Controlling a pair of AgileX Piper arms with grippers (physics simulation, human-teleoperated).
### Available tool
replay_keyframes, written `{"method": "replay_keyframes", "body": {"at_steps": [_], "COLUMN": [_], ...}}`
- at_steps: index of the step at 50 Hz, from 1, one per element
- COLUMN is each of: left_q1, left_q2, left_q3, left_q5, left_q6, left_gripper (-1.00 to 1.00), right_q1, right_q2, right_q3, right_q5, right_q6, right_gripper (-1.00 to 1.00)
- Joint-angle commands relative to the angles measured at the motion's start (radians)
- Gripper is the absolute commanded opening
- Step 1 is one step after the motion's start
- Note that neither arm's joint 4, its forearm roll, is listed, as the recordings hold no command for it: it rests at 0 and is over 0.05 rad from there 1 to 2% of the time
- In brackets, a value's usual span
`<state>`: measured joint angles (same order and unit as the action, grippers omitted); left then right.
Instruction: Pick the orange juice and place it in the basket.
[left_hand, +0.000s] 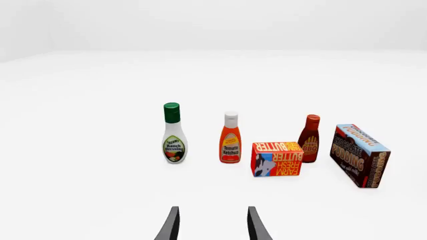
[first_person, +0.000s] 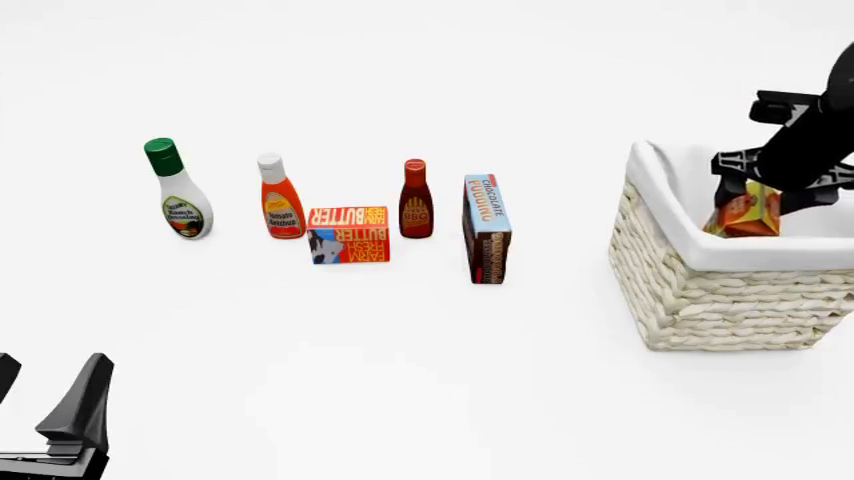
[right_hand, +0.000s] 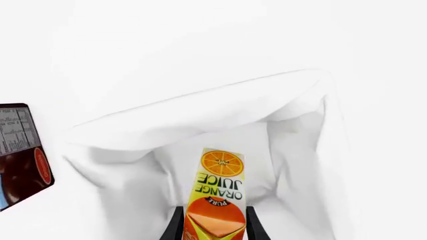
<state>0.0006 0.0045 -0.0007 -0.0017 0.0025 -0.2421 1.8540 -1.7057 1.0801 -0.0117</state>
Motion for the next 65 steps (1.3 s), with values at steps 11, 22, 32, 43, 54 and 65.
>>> {"method": "replay_keyframes", "body": {"at_steps": [11, 22, 32, 43, 54, 65], "left_q1": [0.000, 0.000, 0.000, 0.000, 0.000, 0.000], "left_q2": [0.000, 0.000, 0.000, 0.000, 0.000, 0.000], "left_q3": [0.000, 0.000, 0.000, 0.000, 0.000, 0.000], "left_q5": [0.000, 0.000, 0.000, 0.000, 0.000, 0.000], "left_q6": [-0.001, 0.000, -0.001, -0.001, 0.000, 0.000], "left_gripper": [1.00, 1.00, 1.00, 1.00, 1.00, 1.00], "right_q1": [-0.019, -0.016, -0.015, -0.019, -0.021, -0.030], "right_q2": [0.015, 0.015, -0.001, -0.051, -0.109, -0.152], "right_q3": [0.001, 0.003, 0.013, 0.011, -0.022, -0.058], "right_q5": [-0.025, -0.025, -0.026, 0.013, 0.083, 0.139], "right_q6": [0.003, 0.007, 0.007, 0.000, -0.016, -0.038], "right_gripper": [1.00, 1.00, 1.00, 1.00, 1.00, 1.00]}}
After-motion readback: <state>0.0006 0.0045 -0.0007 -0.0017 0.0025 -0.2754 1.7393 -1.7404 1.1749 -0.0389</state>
